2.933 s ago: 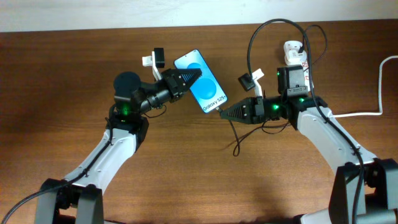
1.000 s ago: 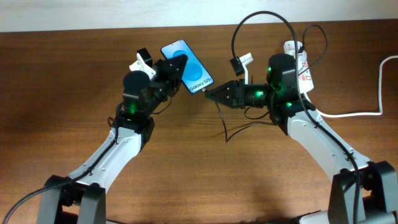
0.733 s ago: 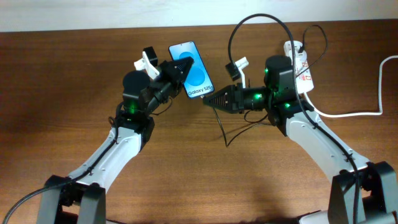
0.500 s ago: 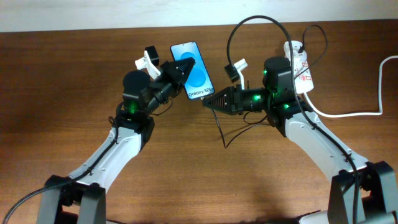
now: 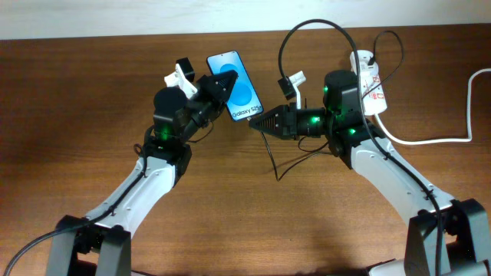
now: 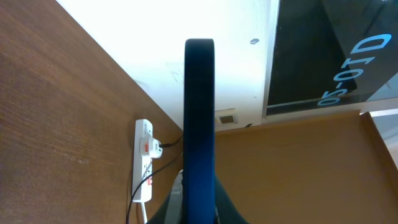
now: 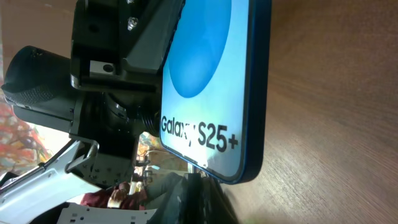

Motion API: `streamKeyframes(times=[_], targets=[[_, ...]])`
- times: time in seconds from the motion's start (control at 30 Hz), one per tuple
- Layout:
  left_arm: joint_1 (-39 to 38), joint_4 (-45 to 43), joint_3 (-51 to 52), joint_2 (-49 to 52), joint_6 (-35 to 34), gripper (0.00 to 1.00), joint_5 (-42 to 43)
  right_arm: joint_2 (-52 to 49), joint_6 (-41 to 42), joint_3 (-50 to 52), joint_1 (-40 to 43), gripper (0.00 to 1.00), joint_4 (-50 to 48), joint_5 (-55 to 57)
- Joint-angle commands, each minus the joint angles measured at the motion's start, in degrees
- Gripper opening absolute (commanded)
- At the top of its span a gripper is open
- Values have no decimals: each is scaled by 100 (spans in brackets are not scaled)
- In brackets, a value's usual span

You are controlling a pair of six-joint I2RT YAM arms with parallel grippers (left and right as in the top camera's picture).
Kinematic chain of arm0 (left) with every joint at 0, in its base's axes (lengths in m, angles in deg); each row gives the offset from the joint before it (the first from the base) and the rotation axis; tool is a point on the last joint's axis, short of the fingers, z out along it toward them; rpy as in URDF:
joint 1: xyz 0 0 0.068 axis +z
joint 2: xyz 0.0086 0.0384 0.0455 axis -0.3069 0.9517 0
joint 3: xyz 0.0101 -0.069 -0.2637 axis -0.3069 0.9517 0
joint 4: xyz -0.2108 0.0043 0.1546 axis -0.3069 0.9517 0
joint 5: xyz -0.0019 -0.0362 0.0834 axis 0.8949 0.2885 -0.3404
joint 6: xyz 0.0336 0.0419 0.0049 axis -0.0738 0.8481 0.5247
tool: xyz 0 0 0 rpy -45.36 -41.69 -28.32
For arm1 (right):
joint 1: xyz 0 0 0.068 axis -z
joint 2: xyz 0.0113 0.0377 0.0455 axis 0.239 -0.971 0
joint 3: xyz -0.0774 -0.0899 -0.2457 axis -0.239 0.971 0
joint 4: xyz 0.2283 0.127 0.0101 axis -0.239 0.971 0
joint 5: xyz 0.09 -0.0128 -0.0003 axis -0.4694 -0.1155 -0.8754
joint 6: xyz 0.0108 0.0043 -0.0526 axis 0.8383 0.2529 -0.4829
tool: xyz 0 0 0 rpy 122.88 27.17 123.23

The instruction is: Plug charger to phone and switch on socket

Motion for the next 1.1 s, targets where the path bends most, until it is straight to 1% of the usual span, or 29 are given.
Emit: streamKeyframes(times=[0.0,0.23,0.33,0.4,0.63,0.93,1.0,1.07], targets=[[-1038,76,101,-138,-212,0,2210,-118,-76,-271,-83,5,-343,2017],[-1021,76,101,-138,-164,0,2096,-118,-76,-271,-83,5,-184,1908],[-1021,188,101,-138,94,0,2085,-118,-79,-271,-83,4,-184,1906],[-1021,457,101,-138,98,0,2006,-118,-76,-271,-83,5,-184,1906],[-1027,459,101,-136,111,0,2015,-118,-76,-271,-83,5,-186,1864],[-1027,457,101,-138,107,0,2382,-118,-76,-271,-83,6,-188,1873],[-1027,457,101,-138,107,0,2420,-118,-76,-271,-83,9,-188,1869],[-1027,457,101,-138,103,0,2444,-118,-76,-271,-83,9,-188,1871]])
